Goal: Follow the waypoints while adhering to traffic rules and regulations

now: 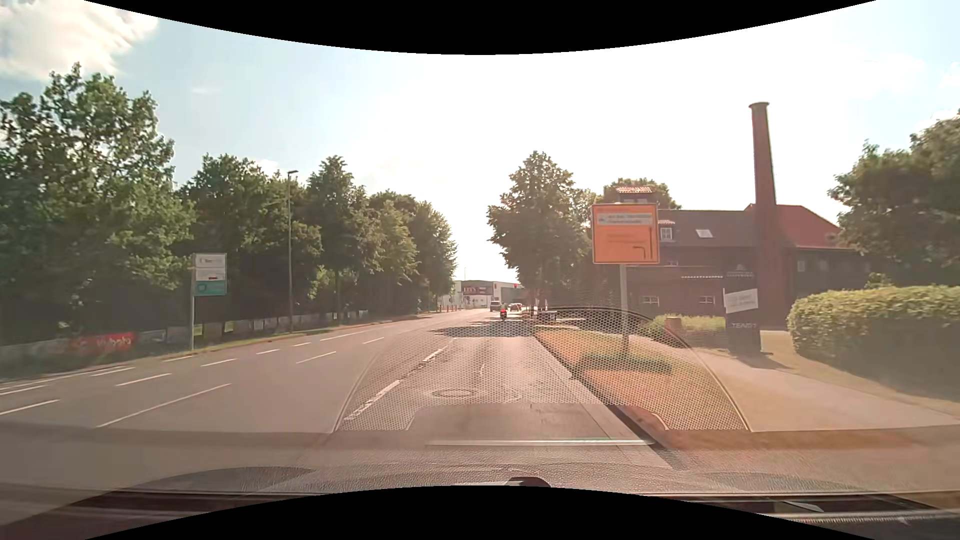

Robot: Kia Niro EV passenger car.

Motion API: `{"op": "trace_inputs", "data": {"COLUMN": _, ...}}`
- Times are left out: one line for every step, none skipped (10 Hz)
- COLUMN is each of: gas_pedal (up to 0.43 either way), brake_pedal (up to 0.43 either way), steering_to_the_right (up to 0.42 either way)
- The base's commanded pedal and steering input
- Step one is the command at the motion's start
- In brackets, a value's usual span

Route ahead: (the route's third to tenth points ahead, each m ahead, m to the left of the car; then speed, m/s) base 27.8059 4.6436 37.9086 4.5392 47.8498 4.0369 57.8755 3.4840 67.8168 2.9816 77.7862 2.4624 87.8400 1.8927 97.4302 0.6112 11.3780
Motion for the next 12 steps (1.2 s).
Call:
{"op": "trace_inputs", "data": {"gas_pedal": 0.138, "brake_pedal": 0.000, "steering_to_the_right": 0.005}}
{"op": "trace_inputs", "data": {"gas_pedal": 0.138, "brake_pedal": 0.000, "steering_to_the_right": 0.005}}
{"op": "trace_inputs", "data": {"gas_pedal": 0.130, "brake_pedal": 0.000, "steering_to_the_right": 0.005}}
{"op": "trace_inputs", "data": {"gas_pedal": 0.130, "brake_pedal": 0.000, "steering_to_the_right": 0.005}}
{"op": "trace_inputs", "data": {"gas_pedal": 0.130, "brake_pedal": 0.000, "steering_to_the_right": 0.005}}
{"op": "trace_inputs", "data": {"gas_pedal": 0.098, "brake_pedal": 0.000, "steering_to_the_right": 0.005}}
{"op": "trace_inputs", "data": {"gas_pedal": 0.098, "brake_pedal": 0.000, "steering_to_the_right": 0.006}}
{"op": "trace_inputs", "data": {"gas_pedal": 0.098, "brake_pedal": 0.000, "steering_to_the_right": 0.006}}
{"op": "trace_inputs", "data": {"gas_pedal": 0.098, "brake_pedal": 0.000, "steering_to_the_right": 0.006}}
{"op": "trace_inputs", "data": {"gas_pedal": 0.087, "brake_pedal": 0.000, "steering_to_the_right": 0.006}}
{"op": "trace_inputs", "data": {"gas_pedal": 0.087, "brake_pedal": 0.000, "steering_to_the_right": 0.006}}
{"op": "trace_inputs", "data": {"gas_pedal": 0.087, "brake_pedal": 0.000, "steering_to_the_right": 0.006}}
